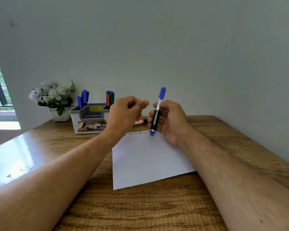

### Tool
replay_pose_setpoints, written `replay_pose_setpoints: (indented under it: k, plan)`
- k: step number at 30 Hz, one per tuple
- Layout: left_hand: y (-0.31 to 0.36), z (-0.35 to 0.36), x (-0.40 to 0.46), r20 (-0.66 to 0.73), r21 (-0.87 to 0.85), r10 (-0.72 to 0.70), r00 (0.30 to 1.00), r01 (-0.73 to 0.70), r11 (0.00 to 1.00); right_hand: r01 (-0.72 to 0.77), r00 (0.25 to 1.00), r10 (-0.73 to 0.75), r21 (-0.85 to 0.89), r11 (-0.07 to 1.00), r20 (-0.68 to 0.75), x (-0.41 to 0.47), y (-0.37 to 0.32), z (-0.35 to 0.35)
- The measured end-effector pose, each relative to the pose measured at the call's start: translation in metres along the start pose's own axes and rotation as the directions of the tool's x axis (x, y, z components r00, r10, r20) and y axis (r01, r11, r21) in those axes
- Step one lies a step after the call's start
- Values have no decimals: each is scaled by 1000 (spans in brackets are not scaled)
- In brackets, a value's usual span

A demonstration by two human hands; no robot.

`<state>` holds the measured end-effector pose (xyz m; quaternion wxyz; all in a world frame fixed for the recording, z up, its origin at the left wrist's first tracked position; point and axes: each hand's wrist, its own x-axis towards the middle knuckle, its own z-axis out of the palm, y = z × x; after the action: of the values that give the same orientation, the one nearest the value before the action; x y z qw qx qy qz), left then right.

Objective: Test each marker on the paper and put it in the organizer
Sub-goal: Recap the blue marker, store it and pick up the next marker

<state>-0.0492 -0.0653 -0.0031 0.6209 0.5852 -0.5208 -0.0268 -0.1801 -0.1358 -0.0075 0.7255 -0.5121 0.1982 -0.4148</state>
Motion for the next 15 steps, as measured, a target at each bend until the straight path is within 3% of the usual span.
replay_pose_setpoints:
  k: [2, 5, 9, 15]
  plan:
    - [1, -4, 2, -2, -165, -52, 999, 51, 985, -95, 993, 102, -107, 990, 61, -4, 1, 1]
    - [1, -10, 5, 116, -390, -132, 984, 167, 906, -133, 980, 173, -319, 938, 99, -6, 6, 3]
    - [0, -15, 6, 241, -605, -185, 953, 296, 739, -92, 981, 143, -332, 939, 133, -4, 5, 5]
    - [0, -22, 8, 366, -652, -177, 914, 387, 652, -27, 984, 85, -338, 941, 158, -3, 3, 4]
